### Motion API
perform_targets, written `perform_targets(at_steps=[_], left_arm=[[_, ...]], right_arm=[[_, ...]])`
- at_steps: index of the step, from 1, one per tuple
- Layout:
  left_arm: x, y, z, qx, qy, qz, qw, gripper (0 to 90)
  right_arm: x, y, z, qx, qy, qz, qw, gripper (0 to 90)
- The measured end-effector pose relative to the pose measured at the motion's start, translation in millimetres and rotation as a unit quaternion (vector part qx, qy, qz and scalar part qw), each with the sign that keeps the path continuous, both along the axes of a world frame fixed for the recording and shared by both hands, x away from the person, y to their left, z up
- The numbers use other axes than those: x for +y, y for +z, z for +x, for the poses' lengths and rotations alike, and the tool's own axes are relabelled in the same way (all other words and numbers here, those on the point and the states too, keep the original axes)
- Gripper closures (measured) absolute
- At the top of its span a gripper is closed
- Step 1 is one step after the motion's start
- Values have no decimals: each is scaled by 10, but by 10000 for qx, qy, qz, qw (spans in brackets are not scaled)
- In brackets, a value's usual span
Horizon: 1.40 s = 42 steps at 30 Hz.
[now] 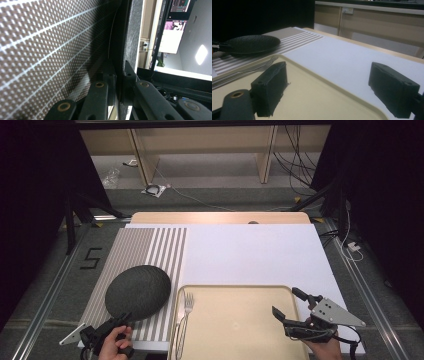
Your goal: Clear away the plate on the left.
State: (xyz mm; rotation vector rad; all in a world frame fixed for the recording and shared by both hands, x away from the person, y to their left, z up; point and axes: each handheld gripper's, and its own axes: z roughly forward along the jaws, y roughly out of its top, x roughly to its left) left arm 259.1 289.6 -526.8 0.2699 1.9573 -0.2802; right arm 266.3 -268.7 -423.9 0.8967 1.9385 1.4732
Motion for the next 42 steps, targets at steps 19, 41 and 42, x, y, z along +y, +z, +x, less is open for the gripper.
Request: perform_targets(at_steps=[19, 41, 42], left_arm=[[-56, 60, 15, -330, -269, -94, 9990, 844], [-275, 135, 8, -604, -991, -166, 9931, 843], [-284, 141, 8, -610, -1035, -139, 9927, 843]], right_arm=[[0, 0, 0, -3, 4, 1, 10000, 164], [-1, -4, 4, -7, -4, -1, 10000, 164], [-2, -5, 4, -3, -4, -4, 10000, 164]])
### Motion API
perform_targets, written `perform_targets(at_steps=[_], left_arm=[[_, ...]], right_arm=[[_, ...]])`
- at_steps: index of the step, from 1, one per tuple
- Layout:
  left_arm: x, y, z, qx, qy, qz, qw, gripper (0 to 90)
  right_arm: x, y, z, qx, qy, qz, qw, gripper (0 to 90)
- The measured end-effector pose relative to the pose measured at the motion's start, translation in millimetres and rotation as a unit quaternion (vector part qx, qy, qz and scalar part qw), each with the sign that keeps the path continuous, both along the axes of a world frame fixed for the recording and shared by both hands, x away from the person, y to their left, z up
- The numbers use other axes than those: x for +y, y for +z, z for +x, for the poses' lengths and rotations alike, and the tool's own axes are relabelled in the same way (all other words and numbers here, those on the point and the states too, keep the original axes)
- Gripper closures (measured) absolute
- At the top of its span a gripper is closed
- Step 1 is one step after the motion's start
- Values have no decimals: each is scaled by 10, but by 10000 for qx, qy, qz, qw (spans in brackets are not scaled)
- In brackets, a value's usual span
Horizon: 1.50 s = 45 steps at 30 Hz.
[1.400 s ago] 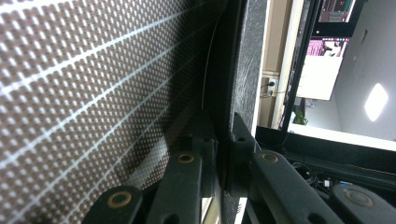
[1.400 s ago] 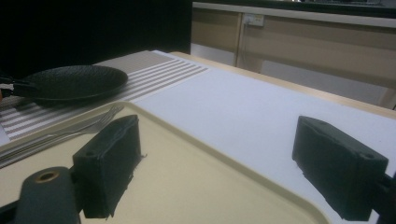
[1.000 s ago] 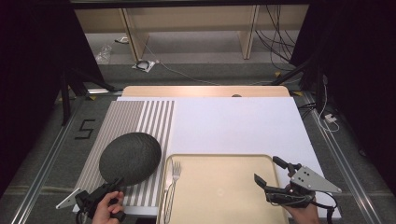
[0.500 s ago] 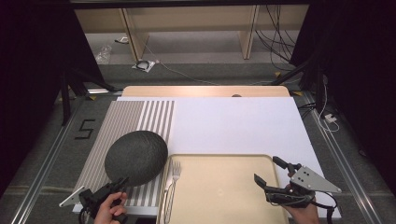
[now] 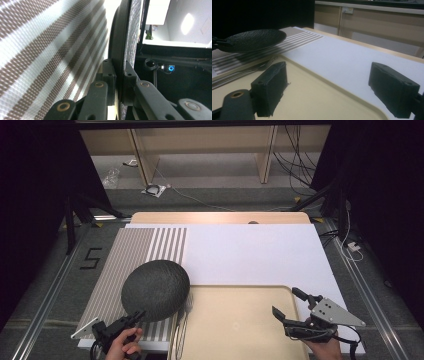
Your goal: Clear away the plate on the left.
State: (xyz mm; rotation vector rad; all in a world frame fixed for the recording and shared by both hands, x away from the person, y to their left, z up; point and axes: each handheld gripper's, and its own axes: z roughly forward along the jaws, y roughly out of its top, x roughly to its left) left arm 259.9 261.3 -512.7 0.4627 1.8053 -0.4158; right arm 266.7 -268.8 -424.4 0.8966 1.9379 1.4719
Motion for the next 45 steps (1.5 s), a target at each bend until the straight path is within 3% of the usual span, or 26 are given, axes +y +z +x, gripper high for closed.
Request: perform_targets(at_steps=[15, 28, 45], left_arm=[[-203, 30, -10, -26, -575, 14, 9983, 838], [-397, 39, -23, -69, -1142, 4, 9934, 833], [-635, 55, -28, -91, -1618, 39, 9868, 825]], right_arm=[[-4, 0, 0, 2, -11, -3, 10000, 163], [-6, 1, -1, 5, -7, 4, 10000, 164], [-6, 1, 0, 9, -14, -10, 10000, 164]])
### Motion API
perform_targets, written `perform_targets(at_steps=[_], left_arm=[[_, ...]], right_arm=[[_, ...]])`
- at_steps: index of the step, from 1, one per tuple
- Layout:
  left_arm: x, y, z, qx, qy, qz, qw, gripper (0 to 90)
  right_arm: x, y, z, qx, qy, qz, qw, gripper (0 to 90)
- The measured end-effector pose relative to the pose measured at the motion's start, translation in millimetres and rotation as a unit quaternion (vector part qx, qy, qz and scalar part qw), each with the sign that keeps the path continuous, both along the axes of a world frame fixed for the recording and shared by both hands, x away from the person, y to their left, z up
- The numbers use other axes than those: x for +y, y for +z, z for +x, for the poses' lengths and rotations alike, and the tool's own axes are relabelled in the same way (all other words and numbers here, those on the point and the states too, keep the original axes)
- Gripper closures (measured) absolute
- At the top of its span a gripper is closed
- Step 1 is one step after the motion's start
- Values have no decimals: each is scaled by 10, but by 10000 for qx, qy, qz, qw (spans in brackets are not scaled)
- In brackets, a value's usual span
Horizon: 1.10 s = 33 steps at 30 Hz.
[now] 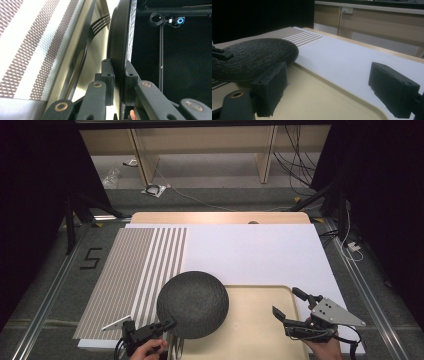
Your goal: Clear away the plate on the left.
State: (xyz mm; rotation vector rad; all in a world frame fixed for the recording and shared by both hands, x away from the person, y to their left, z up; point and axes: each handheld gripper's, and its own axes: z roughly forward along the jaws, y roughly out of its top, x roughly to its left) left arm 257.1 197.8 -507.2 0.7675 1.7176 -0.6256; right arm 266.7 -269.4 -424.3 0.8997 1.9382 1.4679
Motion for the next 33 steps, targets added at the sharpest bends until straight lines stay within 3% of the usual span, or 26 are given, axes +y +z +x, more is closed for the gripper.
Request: perform_targets(at_steps=[33], left_arm=[[-345, -1, 25, 35, -694, 201, 9974, 815]], right_arm=[[-4, -4, 8, 10, 0, 19, 10000, 164]])
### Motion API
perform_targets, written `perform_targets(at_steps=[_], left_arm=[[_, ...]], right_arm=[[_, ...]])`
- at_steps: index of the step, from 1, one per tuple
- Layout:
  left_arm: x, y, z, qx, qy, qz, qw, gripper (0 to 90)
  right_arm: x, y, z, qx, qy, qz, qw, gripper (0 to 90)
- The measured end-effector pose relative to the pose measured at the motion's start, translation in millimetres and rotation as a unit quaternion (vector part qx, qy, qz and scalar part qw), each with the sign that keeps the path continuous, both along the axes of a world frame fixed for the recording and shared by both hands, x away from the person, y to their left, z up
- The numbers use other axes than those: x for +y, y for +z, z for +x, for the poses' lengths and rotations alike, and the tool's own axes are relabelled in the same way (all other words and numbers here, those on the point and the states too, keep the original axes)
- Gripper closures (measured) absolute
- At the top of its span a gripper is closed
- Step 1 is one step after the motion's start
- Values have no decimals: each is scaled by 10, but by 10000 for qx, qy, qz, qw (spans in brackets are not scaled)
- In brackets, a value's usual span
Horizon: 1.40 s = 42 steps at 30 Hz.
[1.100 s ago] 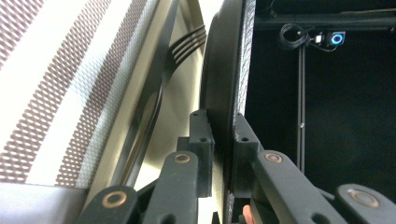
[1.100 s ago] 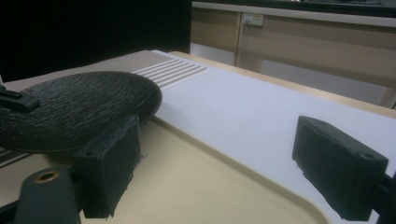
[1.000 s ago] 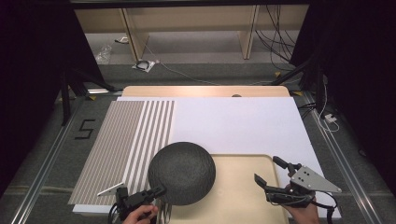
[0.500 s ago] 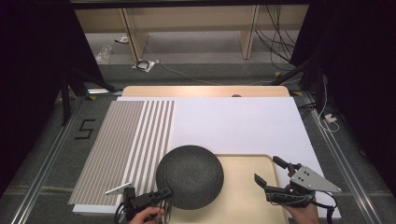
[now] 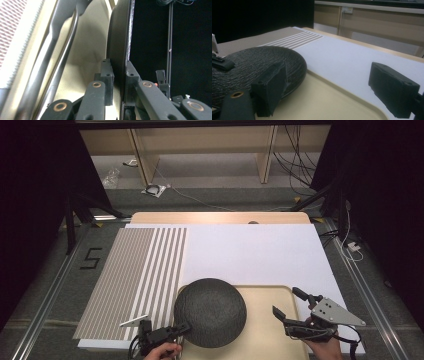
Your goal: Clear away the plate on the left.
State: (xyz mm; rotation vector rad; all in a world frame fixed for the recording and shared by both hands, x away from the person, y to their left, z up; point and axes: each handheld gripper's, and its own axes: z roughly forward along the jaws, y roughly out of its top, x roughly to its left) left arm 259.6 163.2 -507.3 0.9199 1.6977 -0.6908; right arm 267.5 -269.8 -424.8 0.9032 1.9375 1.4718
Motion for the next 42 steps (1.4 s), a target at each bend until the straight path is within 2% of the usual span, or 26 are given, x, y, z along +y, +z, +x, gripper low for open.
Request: perform_targets(at_steps=[26, 42], left_arm=[[-308, -9, 31, 55, -532, 99, 9985, 808], [-405, -9, 58, 81, -673, 163, 9976, 803]], right_arm=[[1, 1, -4, 0, -11, -10, 10000, 164], [0, 2, -5, -3, -8, -5, 10000, 164]])
